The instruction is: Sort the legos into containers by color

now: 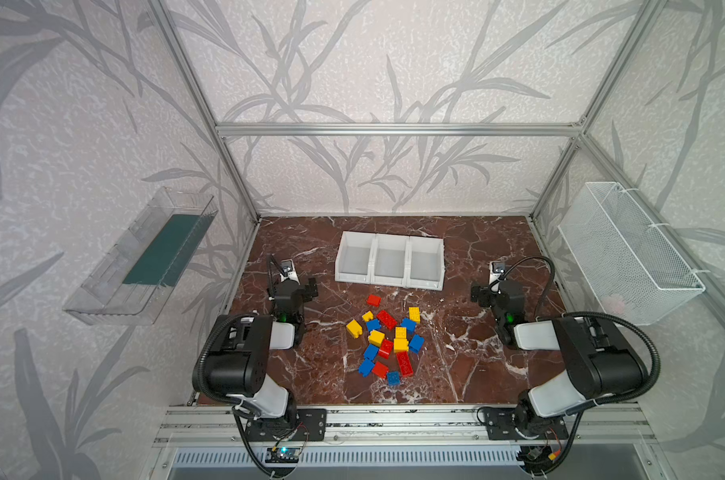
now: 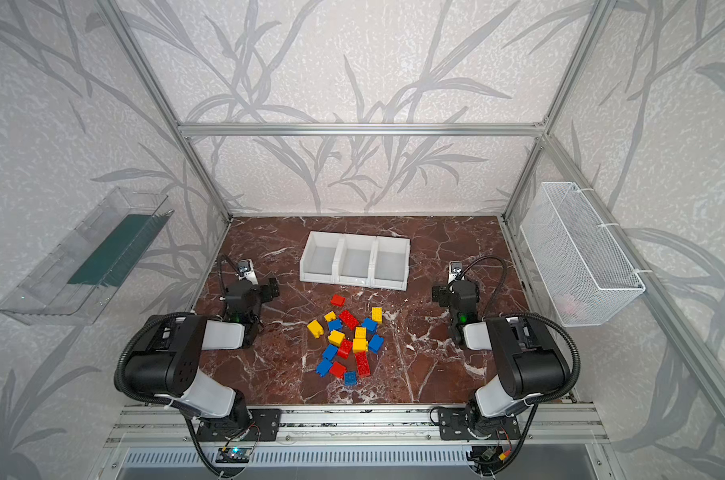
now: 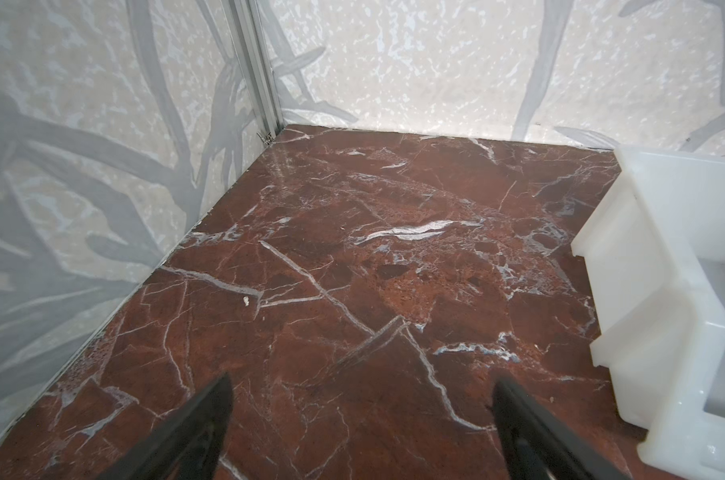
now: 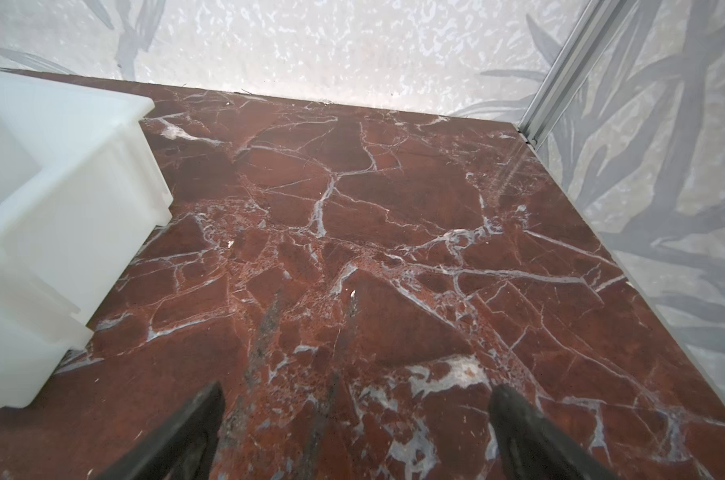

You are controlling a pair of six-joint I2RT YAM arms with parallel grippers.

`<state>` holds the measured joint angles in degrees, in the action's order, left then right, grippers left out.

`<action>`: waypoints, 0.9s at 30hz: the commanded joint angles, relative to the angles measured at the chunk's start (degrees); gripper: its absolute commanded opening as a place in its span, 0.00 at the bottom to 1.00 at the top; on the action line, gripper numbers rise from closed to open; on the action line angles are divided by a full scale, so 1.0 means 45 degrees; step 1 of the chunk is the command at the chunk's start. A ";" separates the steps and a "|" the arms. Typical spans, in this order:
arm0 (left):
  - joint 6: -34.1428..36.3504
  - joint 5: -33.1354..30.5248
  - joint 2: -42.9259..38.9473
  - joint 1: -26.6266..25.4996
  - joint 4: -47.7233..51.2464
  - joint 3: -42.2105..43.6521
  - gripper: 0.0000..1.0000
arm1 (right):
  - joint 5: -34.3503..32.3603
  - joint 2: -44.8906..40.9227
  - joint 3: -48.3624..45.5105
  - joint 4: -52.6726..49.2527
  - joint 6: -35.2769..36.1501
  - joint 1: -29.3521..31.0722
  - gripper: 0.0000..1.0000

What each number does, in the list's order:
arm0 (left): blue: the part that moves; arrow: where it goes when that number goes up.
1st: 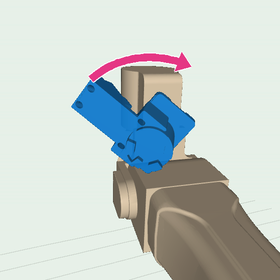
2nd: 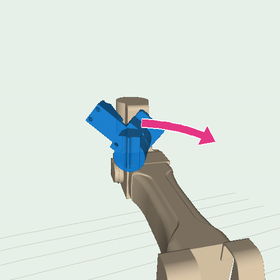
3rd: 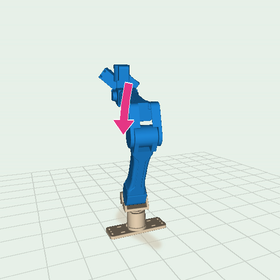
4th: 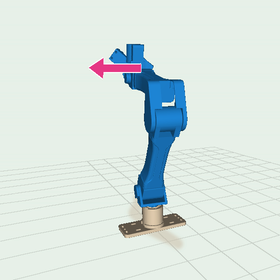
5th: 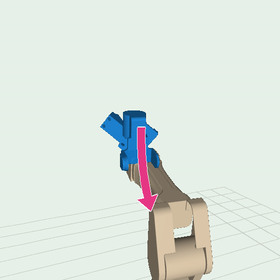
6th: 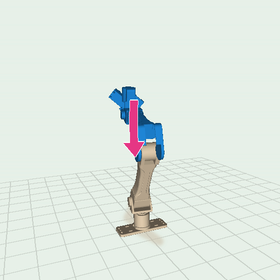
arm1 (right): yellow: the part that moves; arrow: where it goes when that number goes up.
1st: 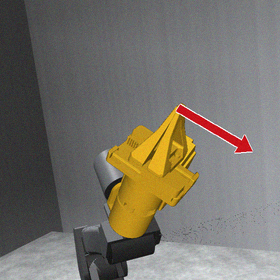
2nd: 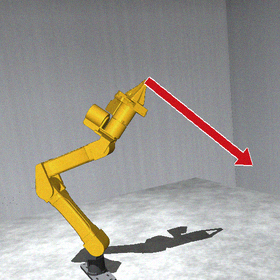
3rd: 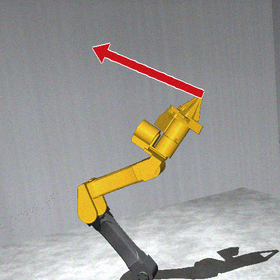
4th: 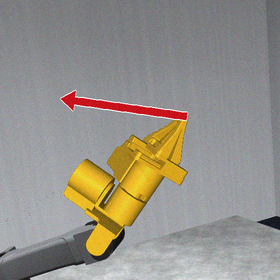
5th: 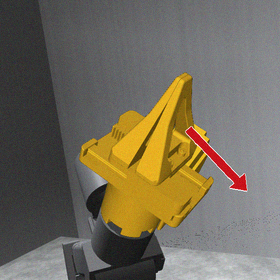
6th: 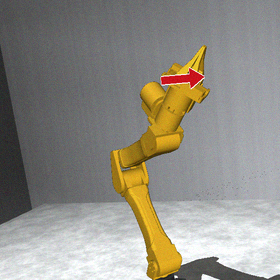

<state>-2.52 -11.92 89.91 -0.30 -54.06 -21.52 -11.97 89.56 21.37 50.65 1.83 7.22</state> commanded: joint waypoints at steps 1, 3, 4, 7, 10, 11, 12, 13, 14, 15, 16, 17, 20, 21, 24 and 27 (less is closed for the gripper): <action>0.0170 0.0047 0.0079 0.0066 -0.0189 -0.0014 0.99 | -0.0056 -0.0321 0.0198 -0.0196 -0.0002 -0.0004 0.99; 0.0171 0.0060 0.0079 0.0066 -0.0176 -0.0013 0.99 | -0.0080 -0.0235 0.0154 0.0040 -0.0013 -0.0004 0.99; 0.0171 0.0087 0.0067 0.0066 -0.0175 -0.0016 0.99 | -0.0075 -0.0245 0.0154 0.0005 -0.0015 -0.0004 0.99; 0.0170 0.0059 0.0079 0.0066 -0.0174 -0.0004 0.99 | -0.0070 -0.0276 0.0174 -0.0086 0.0000 -0.0004 0.99; 0.0165 0.0070 0.0078 0.0066 -0.0173 -0.0011 0.99 | -0.0073 -0.0267 0.0174 -0.0065 -0.0012 -0.0004 0.99; 0.0170 0.0067 0.0079 0.0066 -0.0174 -0.0004 0.99 | -0.0085 -0.0264 0.0174 -0.0065 -0.0015 -0.0004 0.99; 0.0170 0.0069 0.0079 0.0066 -0.0173 -0.0004 0.99 | -0.0075 -0.0271 0.0174 -0.0070 -0.0015 -0.0004 0.99; 0.0172 0.0074 0.0074 0.0066 -0.0173 -0.0004 0.99 | -0.0075 -0.0261 0.0178 -0.0067 -0.0015 -0.0004 0.99; 0.0151 0.0060 0.0078 0.0066 -0.0164 -0.0004 0.99 | -0.0075 -0.0271 0.0175 -0.0065 -0.0013 -0.0004 0.99; 0.0132 0.0086 0.0059 0.0069 -0.0142 -0.0015 0.99 | -0.0075 -0.0254 0.0180 -0.0065 -0.0015 -0.0004 0.99; 0.0112 0.0096 0.0059 0.0086 -0.0098 -0.0033 0.99 | -0.0075 -0.0264 0.0175 -0.0072 -0.0015 -0.0004 0.99; 0.0093 0.0141 0.0042 0.0112 -0.0071 -0.0045 0.99 | -0.0075 -0.0273 0.0174 -0.0065 -0.0001 -0.0004 0.99; 0.0097 0.0162 0.0059 0.0114 -0.0095 -0.0052 0.99 | -0.0104 -0.0255 0.0175 -0.0065 -0.0033 -0.0015 0.99; 0.0105 0.0140 0.0059 0.0114 -0.0095 -0.0055 0.99 | -0.0112 -0.0254 0.0193 -0.0065 -0.0034 -0.0005 0.99; 0.0102 0.0150 0.0059 0.0117 -0.0095 -0.0043 0.99 | -0.0122 -0.0234 0.0184 -0.0065 -0.0052 -0.0023 0.99; 0.0119 0.0140 0.0059 0.0116 -0.0095 -0.0054 0.99 | -0.0114 -0.0234 0.0193 -0.0084 -0.0047 -0.0023 0.99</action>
<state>-2.55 -11.84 89.91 -0.19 -54.06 -21.52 -11.97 89.41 21.39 49.74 1.80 7.20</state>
